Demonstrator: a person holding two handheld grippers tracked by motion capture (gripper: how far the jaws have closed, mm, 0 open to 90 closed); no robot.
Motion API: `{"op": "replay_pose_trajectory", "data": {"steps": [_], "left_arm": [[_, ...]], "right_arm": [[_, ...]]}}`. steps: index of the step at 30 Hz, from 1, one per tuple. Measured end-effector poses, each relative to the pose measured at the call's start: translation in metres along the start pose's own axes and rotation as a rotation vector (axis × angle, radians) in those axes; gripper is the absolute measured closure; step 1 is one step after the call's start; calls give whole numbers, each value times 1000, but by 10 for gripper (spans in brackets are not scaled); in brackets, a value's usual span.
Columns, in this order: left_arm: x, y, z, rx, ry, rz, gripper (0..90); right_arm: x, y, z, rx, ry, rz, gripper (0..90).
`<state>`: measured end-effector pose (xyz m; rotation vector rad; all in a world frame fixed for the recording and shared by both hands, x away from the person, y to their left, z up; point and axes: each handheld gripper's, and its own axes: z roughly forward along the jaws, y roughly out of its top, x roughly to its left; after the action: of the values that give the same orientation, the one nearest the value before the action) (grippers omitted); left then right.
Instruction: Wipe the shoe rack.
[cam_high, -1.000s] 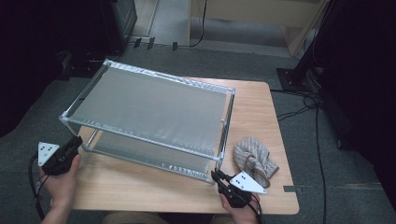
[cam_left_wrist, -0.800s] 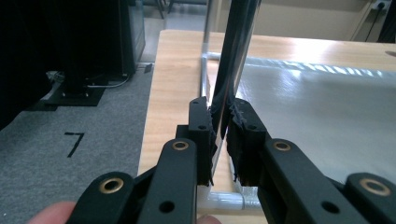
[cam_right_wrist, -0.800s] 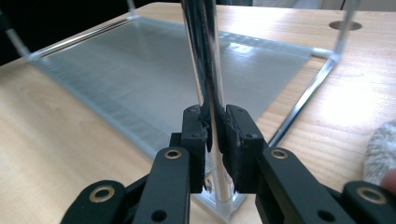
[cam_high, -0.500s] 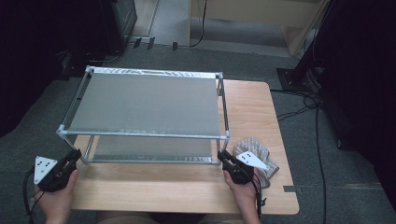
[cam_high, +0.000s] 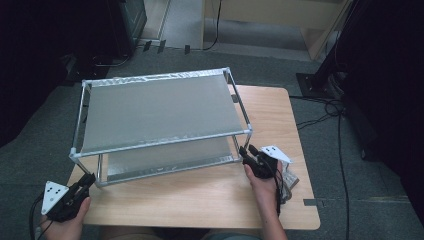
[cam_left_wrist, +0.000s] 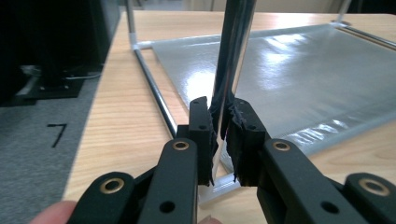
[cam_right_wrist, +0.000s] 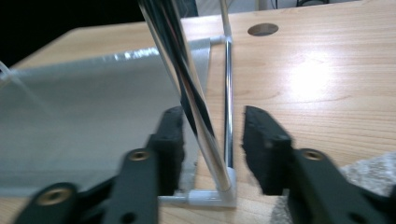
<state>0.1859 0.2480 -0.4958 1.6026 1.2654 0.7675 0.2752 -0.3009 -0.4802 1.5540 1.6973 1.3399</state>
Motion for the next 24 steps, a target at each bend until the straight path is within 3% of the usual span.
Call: {"op": "replay_pose_trajectory", "data": {"steps": [6,8,11,14,18,22,24], "left_arm": [[-2,-2,-8,21,-68,-11,799],[-4,-2,-11,29,-95,-20,793],[-7,-2,-12,40,-130,-19,780],[-12,1,-14,30,-146,-15,762],[-17,2,-13,20,-172,1,737],[-20,2,-12,21,-214,39,783],[-21,3,-11,20,-254,50,791]], "right_arm": [[-3,15,-38,-28,-1,-48,427],[-8,17,-53,-42,-23,-68,389],[-21,15,-67,-44,-106,-85,307],[-41,4,-69,3,-171,-73,275],[-61,-16,-56,128,-178,-32,239],[-67,-28,-46,216,-193,4,247],[-67,-33,-44,227,-197,19,251]]}}
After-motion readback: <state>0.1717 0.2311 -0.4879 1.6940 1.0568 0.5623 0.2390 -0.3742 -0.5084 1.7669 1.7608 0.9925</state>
